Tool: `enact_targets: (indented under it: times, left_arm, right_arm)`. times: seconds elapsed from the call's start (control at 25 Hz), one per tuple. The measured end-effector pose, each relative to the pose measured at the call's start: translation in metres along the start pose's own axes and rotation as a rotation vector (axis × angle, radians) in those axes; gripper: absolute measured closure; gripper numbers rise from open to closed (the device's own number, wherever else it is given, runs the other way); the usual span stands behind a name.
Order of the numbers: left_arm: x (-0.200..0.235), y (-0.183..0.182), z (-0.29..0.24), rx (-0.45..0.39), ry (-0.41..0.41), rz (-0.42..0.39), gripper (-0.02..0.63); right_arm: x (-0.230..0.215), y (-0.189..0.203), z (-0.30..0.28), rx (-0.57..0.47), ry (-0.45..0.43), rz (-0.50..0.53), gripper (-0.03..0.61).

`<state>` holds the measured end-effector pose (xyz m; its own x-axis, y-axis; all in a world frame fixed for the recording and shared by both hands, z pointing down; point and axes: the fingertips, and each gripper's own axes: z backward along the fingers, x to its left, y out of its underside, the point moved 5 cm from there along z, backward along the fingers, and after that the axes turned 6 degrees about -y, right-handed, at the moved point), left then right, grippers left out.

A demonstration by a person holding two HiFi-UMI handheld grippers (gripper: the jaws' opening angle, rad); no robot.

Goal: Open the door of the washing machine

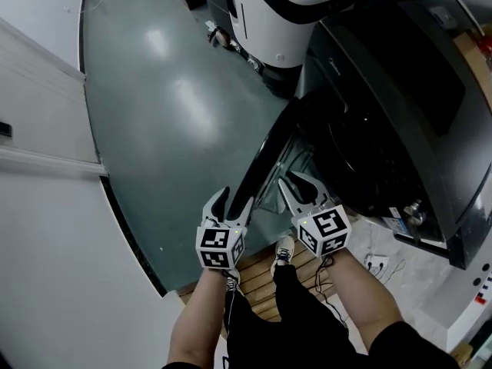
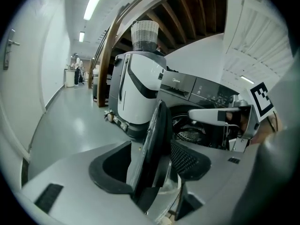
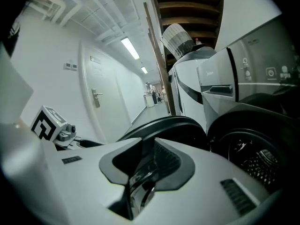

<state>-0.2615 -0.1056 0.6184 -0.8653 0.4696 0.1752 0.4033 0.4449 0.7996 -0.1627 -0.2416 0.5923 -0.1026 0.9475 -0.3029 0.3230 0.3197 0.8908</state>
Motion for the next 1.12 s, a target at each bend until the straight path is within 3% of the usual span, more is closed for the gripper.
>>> enact_targets:
  times: [0.44,1.12]
  left_arm:
    - [0.057,-0.021,-0.003,-0.015,-0.182,0.023,0.377]
    - [0.103,-0.052,-0.013,-0.022,-0.309,-0.029,0.39]
  right_arm:
    - [0.015,-0.009,-0.049,0.049,-0.049,0.033,0.492]
    - [0.025,-0.024,-0.085,0.076,-0.05,0.05,0.492]
